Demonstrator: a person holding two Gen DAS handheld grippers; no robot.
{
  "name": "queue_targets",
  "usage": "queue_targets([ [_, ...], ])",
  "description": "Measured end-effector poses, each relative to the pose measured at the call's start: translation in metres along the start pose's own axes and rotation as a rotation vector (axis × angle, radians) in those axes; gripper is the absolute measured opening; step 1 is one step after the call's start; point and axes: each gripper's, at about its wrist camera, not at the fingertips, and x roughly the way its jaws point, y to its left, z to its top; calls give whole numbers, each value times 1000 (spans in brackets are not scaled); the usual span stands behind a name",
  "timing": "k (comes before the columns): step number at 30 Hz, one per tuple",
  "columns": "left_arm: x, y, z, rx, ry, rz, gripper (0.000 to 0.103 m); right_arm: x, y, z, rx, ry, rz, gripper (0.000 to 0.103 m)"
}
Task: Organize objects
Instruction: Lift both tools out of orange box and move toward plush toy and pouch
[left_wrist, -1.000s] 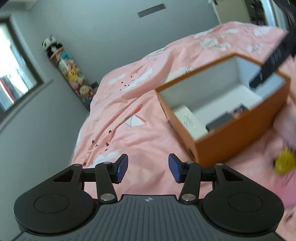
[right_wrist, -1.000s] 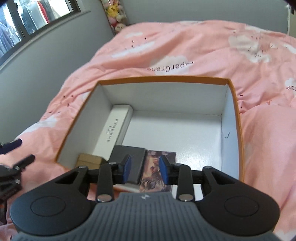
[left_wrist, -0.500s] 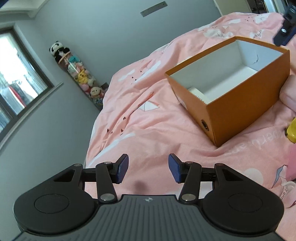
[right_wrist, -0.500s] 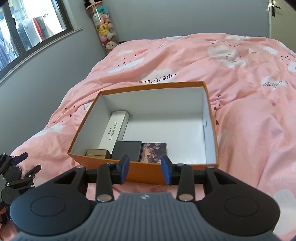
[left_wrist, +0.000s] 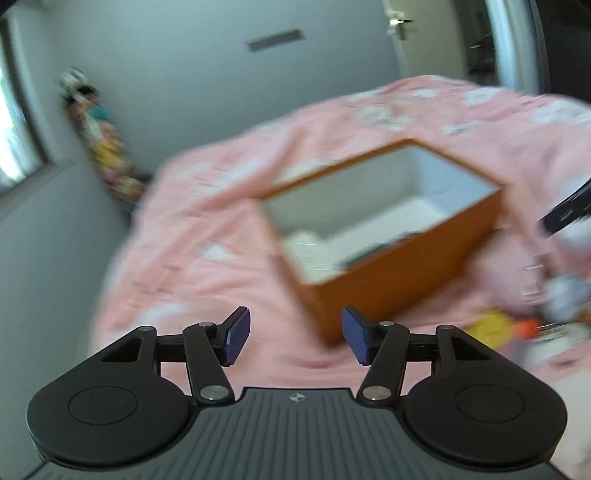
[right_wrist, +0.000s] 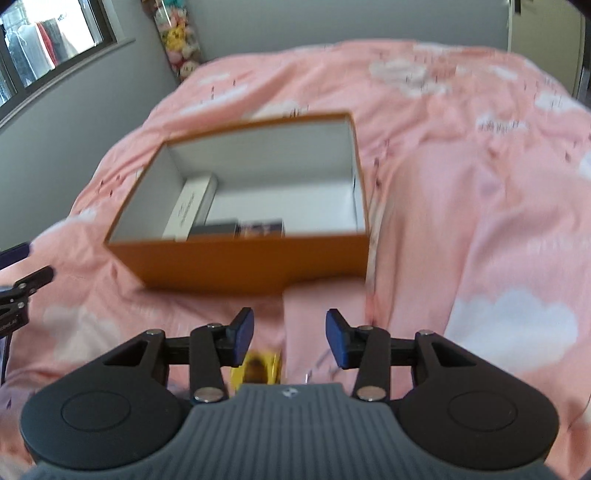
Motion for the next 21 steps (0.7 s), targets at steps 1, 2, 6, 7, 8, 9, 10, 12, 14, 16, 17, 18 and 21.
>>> queue_targets([
  [1, 1, -6, 1, -13, 10, -51, 67, -1, -1, -4, -2, 13, 0, 46],
  [2, 2, -11, 2, -27, 18, -102, 67, -2, -1, -8, -4, 20, -3, 46],
  [6, 8, -32, 3, -79, 48, -254, 67, -7, -3, -16, 9, 41, 28, 47],
  [7, 7, -38, 1, -87, 50, -278, 66, -7, -3, -18, 8, 52, 37, 49],
  [8, 8, -42, 0, -80, 56, -302, 66, -7, -1, -19, -2, 64, 45, 51],
  [9, 9, -49, -1, -61, 61, -322, 66, -7, 2, -21, -16, 73, 47, 55],
  [10, 10, -56, -2, -39, 63, -336, 66, -6, 4, -23, -30, 81, 46, 58],
  [12, 12, -65, -6, -7, 71, -375, 66, -6, 7, -27, -49, 91, 44, 62],
  [14, 19, -72, -9, 11, 103, -424, 66, -4, 8, -30, -51, 100, 48, 62],
  [16, 25, -77, -11, 18, 139, -440, 66, -2, 7, -32, -46, 114, 47, 64],
  [17, 28, -78, -12, 18, 152, -451, 66, 0, 7, -33, -49, 123, 50, 65],
  [18, 29, -79, -13, 16, 164, -463, 65, 1, 7, -35, -56, 131, 53, 66],
  [21, 36, -82, -16, 10, 199, -489, 64, 4, 12, -41, -89, 159, 56, 75],
])
